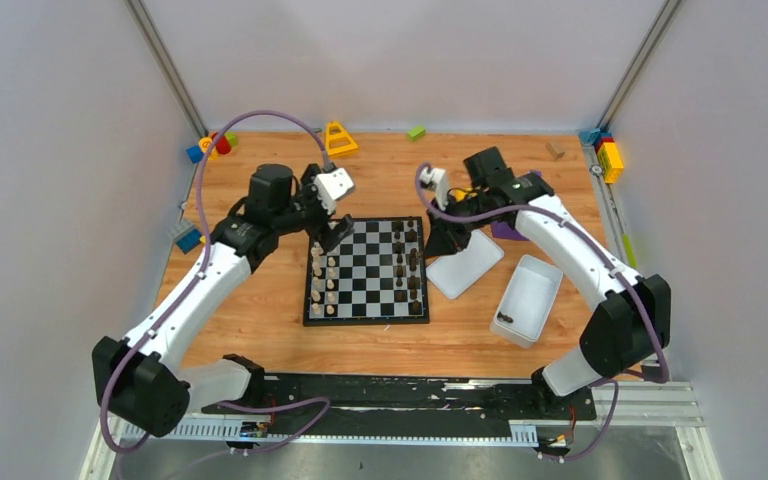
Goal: Set up the chess pieces on the board
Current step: Place the chess piece on the chessboard.
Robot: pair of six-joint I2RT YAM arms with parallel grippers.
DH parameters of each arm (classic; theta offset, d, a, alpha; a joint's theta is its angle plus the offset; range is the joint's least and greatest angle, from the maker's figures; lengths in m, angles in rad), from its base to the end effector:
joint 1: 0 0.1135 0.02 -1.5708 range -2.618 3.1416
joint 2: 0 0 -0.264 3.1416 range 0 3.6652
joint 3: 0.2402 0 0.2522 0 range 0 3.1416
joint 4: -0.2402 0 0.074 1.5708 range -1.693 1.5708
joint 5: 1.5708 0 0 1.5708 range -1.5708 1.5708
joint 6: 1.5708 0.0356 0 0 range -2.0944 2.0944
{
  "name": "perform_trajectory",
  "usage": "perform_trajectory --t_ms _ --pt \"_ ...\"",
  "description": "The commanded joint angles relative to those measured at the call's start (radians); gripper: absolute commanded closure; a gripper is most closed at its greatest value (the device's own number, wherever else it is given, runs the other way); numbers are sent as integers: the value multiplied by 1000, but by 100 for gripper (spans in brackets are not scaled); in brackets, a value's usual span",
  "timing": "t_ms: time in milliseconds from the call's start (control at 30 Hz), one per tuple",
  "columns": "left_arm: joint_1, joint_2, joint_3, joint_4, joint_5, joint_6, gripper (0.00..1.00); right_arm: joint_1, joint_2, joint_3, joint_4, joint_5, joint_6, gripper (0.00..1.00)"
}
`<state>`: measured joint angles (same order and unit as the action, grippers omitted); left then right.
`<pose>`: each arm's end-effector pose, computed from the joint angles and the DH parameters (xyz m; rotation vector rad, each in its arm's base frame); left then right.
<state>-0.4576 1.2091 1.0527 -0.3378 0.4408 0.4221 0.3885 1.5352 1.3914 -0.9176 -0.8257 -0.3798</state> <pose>0.2368 -0.1335 0.3312 1.1095 1.7202 -0.4760 0.2765 0.1415 0.3159 -1.1724 2.1578 1.0715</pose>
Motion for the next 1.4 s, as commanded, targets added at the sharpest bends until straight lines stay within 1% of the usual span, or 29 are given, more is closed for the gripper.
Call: perform_trajectory --t_ms 0,100,233,333,500,633,867,1367 --pt "101 -65 17 -155 -122 -40 0 186 -35 -24 -80 277 -112 100" --pt "183 -76 60 -220 -158 -88 0 318 -5 -14 -100 404 -124 100" --pt "246 -85 107 -289 -199 -119 0 449 96 33 -149 519 -123 100" --pt "274 -99 119 -309 -204 -131 0 515 171 63 -174 601 -123 100" --pt "295 -131 113 -296 -206 -151 0 577 289 117 -179 691 -117 100" --pt "314 -147 105 -289 -203 -169 0 600 356 153 -180 734 -116 100" --pt "340 -168 94 -281 -173 -179 0 610 418 198 -197 767 -114 100" --pt "349 -169 97 -279 -154 -186 0 612 452 195 -210 789 -125 100"
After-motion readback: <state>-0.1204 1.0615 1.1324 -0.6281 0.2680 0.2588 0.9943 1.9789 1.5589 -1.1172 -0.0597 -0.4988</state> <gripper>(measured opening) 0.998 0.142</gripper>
